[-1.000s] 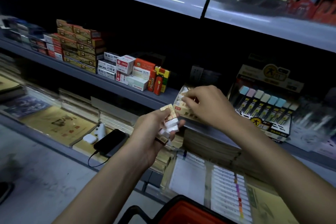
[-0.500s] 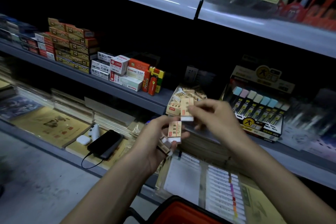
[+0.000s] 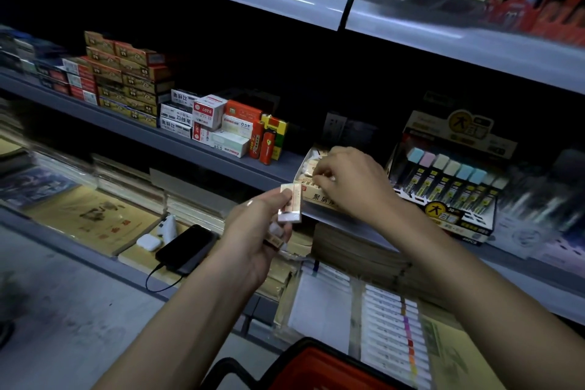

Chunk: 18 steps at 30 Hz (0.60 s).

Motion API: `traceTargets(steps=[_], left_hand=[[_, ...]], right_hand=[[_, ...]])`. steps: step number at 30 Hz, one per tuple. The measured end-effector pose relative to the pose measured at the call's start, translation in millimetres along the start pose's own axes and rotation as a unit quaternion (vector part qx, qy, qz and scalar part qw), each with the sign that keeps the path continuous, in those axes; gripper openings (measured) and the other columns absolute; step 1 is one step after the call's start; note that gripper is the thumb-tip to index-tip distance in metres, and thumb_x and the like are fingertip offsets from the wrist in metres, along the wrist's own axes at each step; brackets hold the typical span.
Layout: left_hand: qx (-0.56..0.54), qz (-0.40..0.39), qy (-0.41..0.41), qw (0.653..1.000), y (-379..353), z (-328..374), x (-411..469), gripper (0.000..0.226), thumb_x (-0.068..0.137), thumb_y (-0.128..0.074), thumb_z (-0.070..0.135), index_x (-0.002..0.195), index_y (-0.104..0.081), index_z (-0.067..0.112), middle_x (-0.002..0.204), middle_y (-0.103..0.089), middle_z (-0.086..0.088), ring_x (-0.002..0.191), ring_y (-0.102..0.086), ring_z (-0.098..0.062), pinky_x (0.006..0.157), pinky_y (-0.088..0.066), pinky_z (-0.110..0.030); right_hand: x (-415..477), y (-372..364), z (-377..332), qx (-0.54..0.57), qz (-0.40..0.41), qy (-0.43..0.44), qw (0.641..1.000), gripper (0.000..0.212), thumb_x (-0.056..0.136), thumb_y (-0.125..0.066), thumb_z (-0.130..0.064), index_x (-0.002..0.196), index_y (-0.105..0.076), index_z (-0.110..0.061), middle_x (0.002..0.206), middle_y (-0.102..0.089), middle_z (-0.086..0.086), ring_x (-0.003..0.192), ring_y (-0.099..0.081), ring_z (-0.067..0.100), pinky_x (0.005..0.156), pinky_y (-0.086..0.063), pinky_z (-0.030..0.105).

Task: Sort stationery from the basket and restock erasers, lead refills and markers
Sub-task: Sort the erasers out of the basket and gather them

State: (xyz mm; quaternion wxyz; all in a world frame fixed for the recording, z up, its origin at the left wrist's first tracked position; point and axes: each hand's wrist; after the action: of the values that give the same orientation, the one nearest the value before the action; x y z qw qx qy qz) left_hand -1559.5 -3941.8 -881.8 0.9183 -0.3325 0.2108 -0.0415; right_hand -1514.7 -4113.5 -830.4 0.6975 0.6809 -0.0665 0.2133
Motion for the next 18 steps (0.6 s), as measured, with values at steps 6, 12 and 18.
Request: traceTargets(steps=[6, 12, 18], left_hand=[[0.0, -0.018, -0.014, 1.0, -8.6, -4.2, -2.2, 0.018, 0.088, -0.074, 0.009, 0.105, -0.077, 0.01, 0.081, -0.075, -0.009, 0.046, -0.061, -0.008, 0.043, -0.048, -0.017], [0.023, -0.047, 0.002, 0.999, -15.1, -13.9, -4.7, 0.024, 0.089, -0.071, 0.005, 0.112, -0.076, 0.011, 0.087, -0.078, -0.009, 0.061, -0.069, -0.012, 0.049, -0.049, -0.021], [-0.017, -0.023, 0.04, 0.999, -12.9, -9.2, -3.0, 0.02, 0.098, -0.06, 0.01, 0.115, -0.071, 0.009, 0.1, -0.079, -0.008, 0.092, -0.077, -0.019, 0.052, -0.054, -0.024]], right_hand=[[-43.3, 26.7, -19.6, 0.397, -0.007, -0.188, 0.898, 0.02, 0.095, -0.069, -0.037, 0.083, -0.077, -0.023, 0.075, -0.072, 0.0, 0.07, -0.069, 0.016, 0.065, -0.056, 0.037], [-69.4, 36.5, -28.5, 0.507, -0.045, -0.266, 0.819, 0.017, 0.082, -0.08, 0.001, 0.096, -0.074, -0.008, 0.082, -0.075, 0.01, 0.071, -0.075, 0.025, 0.07, -0.064, 0.042], [-49.0, 32.5, 11.6, 0.384, 0.117, -0.246, 0.882, 0.018, 0.084, -0.077, -0.009, 0.094, -0.075, -0.023, 0.084, -0.072, -0.002, 0.073, -0.069, 0.003, 0.064, -0.055, 0.02]])
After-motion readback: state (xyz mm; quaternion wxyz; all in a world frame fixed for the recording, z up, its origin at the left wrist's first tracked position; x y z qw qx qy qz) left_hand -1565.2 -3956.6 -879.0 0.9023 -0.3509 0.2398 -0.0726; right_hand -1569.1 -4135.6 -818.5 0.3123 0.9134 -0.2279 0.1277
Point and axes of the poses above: each hand's wrist, its own x-axis towards the middle knuckle, its own y-axis out of the back of the hand, z = x × y
